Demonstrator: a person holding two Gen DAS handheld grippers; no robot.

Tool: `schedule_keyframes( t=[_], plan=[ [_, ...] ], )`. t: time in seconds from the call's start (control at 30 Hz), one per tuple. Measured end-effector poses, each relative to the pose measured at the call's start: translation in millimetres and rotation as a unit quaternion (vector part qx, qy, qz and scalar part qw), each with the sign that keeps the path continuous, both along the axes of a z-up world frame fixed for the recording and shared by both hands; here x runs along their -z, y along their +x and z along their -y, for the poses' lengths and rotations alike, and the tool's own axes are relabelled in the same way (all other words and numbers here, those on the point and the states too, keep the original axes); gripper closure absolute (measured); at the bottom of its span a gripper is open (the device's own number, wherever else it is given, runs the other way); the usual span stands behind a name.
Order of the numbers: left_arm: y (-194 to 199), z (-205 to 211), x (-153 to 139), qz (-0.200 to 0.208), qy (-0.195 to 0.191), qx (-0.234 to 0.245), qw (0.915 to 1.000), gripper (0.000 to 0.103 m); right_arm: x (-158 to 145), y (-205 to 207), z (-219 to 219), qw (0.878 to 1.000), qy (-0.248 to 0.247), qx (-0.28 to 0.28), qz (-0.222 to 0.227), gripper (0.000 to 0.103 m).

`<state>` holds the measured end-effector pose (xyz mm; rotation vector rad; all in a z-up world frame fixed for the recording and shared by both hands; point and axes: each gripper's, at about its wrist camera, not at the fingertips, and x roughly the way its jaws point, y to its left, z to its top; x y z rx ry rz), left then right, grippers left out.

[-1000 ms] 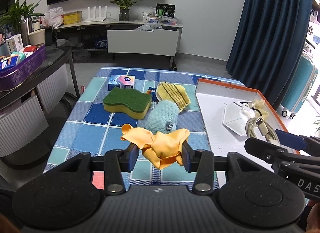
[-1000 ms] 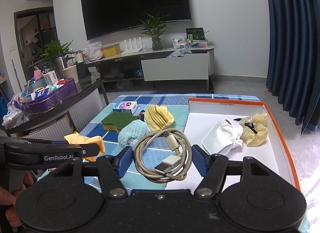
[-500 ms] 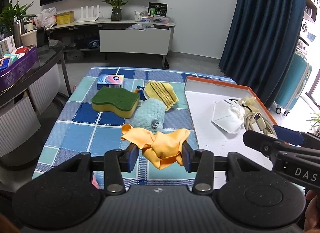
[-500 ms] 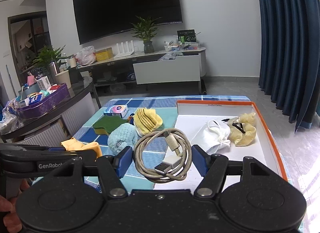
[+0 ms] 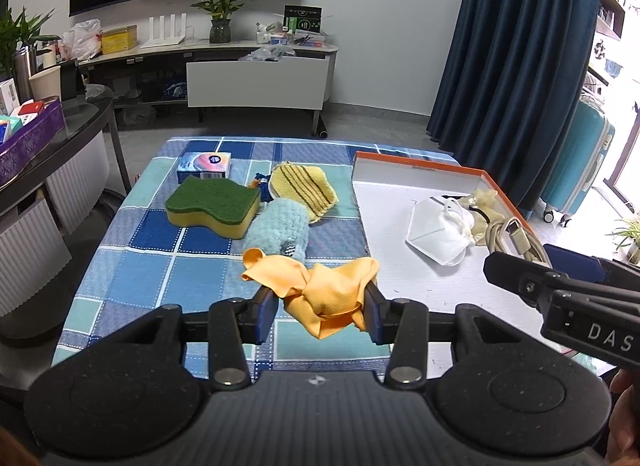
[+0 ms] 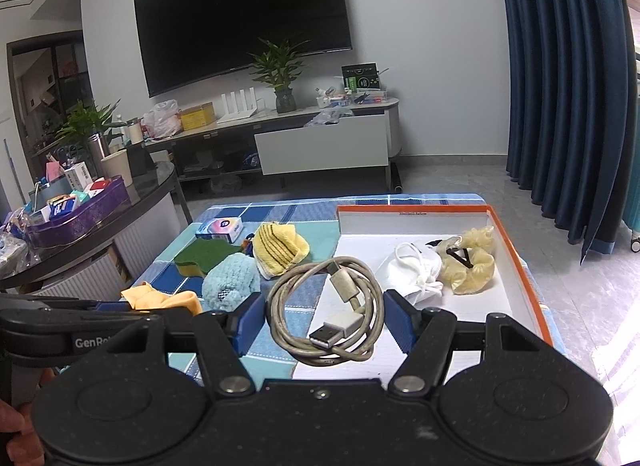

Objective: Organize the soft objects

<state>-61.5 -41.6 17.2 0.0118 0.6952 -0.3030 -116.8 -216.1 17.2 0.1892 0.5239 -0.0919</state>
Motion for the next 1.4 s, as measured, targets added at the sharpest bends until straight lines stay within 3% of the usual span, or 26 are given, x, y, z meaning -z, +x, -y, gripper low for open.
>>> schedule_keyframes(
  t=[1.4],
  plan=[
    [6,49,1,0.003,0.001,0.06,0.9982,0.058,0,-14,32,0.999,0.003,0.048,0.005,0.025]
  ],
)
